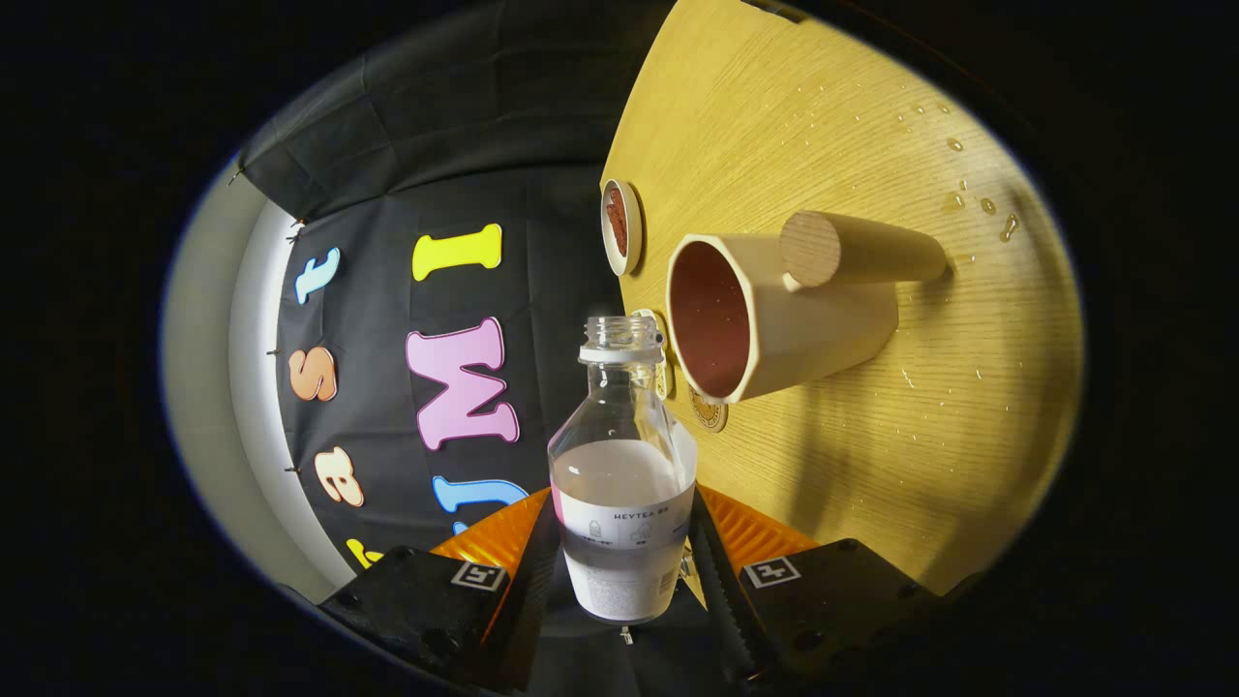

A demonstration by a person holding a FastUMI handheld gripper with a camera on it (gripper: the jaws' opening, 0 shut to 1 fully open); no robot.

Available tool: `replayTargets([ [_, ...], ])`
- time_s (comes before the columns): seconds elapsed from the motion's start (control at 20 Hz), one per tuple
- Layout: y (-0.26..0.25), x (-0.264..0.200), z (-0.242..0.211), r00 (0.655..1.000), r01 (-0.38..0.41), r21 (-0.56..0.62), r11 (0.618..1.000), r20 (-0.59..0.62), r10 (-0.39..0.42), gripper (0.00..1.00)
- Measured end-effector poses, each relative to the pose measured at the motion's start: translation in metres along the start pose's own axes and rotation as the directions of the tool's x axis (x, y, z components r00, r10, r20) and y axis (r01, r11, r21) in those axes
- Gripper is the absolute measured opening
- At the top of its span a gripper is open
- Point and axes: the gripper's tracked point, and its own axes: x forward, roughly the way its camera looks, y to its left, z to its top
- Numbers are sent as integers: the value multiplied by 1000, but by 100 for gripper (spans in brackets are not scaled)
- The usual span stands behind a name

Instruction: Take the bottle from table, then pour the juice into the cup, finally place the bottle on the coaster

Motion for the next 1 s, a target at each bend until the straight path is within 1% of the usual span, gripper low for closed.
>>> replayTargets([
  [0.45, 6, 0, 0, 1000, -16, 80, 997, -1, 16, 74],
  [0.85, 12, 4, -1, 1000, -28, 179, 983, 18, 25, 74],
  [1.0, 15, 3, 0, 1000, -26, 194, 981, 16, 24, 73],
])
